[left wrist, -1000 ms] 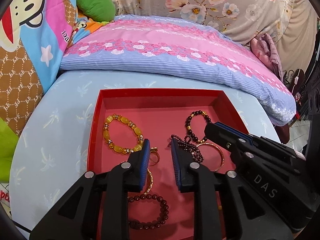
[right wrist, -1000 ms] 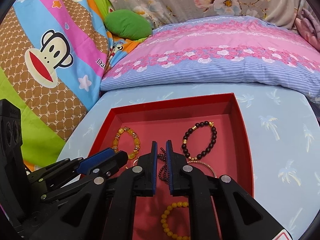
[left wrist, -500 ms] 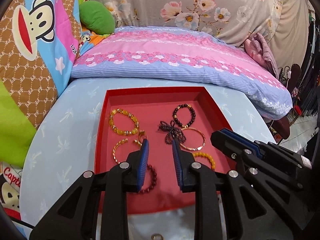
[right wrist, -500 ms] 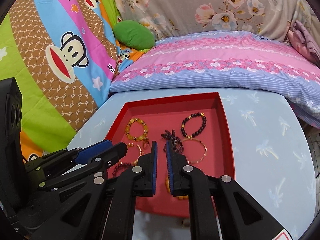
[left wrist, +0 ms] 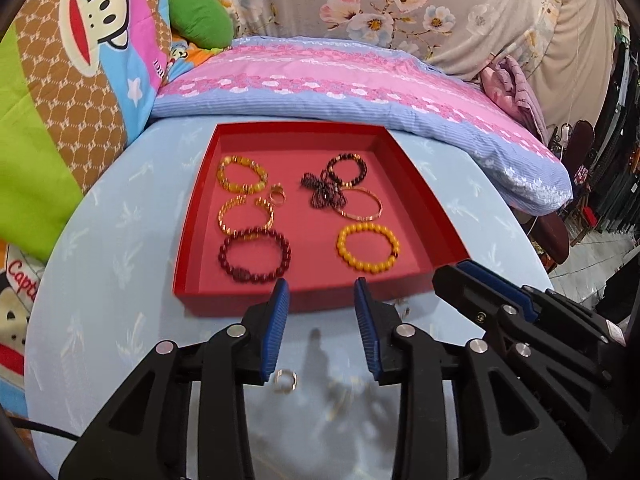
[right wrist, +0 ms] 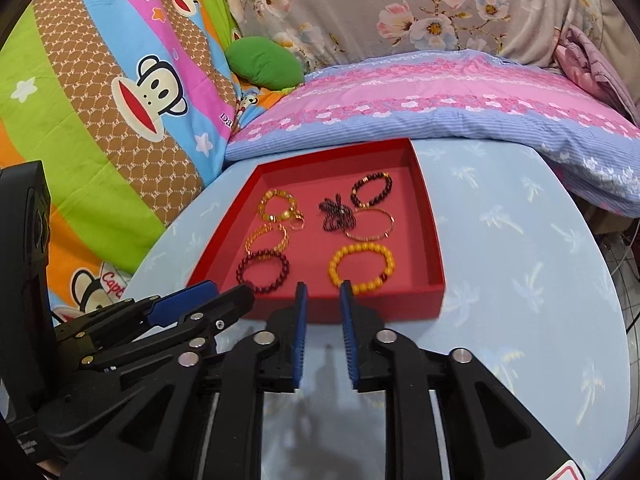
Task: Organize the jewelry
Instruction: 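Withdraw both tools and reach the right tool to the gold hoop earring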
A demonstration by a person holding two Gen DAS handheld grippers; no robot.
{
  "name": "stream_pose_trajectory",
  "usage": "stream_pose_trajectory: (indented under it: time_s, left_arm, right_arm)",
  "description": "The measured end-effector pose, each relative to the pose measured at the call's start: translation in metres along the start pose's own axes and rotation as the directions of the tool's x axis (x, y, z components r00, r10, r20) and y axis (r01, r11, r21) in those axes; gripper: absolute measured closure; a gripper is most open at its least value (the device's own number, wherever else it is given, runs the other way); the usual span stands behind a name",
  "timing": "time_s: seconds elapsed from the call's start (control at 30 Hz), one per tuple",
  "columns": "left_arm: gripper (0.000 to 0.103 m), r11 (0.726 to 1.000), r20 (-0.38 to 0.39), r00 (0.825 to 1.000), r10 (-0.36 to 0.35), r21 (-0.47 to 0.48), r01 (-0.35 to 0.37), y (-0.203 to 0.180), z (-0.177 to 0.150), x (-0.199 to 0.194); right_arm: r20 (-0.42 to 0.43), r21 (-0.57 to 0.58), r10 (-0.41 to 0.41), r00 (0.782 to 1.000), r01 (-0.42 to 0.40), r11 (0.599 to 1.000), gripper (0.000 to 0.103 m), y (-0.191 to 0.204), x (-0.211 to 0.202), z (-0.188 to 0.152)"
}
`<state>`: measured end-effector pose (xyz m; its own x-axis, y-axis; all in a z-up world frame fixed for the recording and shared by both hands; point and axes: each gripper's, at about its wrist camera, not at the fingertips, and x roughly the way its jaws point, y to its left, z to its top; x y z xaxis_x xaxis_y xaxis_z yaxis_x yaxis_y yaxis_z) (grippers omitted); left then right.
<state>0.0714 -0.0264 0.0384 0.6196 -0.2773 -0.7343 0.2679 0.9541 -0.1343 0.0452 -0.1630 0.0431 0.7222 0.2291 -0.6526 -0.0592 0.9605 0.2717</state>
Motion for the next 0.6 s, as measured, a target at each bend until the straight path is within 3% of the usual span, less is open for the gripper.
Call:
stream_pose_trajectory:
  time_s: [0.17,0.3,0.6]
  left_arm:
    - [0.067,1.000,-0.029,1.000,0.000,-0.018,-0.001,0.004,-0.030,0.001]
    - [0.067,0.998,-0.063,0.997,0.052,-0.035,-0.054,0.013,-0.051,0.009]
    - [0.061,0.991,-0.104,0.993,0.060,-0.114,-0.072,0.042,-0.067,0.019]
  right_arm:
    - [-0.054,-0.019,-0.027,0.998,0.026,0.999,0.076,-0.006,-0.002,-0.035]
    - [-0.118,0.006,-0.039,0.992,0.040,0.999,0.076,-0.016,0.008,-0.061]
    - [-0.127,0.010,-0.083,0.988,0.085,0.996,0.076,-0.027,0.030,-0.060]
